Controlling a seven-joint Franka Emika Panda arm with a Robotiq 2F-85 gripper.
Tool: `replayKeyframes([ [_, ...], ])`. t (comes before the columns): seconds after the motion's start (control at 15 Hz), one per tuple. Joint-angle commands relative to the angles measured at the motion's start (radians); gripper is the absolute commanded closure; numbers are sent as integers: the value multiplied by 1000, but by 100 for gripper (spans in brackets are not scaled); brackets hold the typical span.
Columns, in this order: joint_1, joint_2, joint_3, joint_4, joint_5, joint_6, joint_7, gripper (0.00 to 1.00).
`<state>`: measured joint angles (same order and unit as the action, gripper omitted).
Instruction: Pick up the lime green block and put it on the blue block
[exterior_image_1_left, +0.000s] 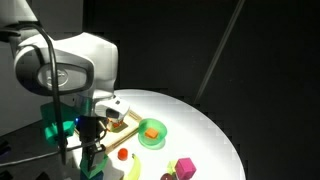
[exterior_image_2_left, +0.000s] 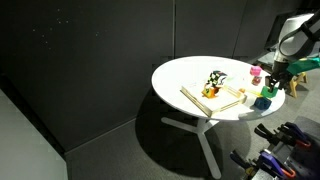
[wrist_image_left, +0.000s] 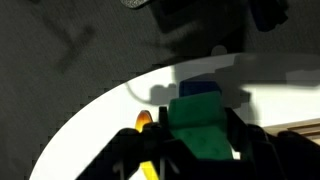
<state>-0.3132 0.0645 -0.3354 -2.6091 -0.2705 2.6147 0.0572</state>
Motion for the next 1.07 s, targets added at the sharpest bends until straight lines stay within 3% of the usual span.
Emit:
replayKeyframes([
  [0.0,5,12,-6,-1,-30,35,30,69],
  [1.0,19,42,-17,-10,-55,55,34,69],
])
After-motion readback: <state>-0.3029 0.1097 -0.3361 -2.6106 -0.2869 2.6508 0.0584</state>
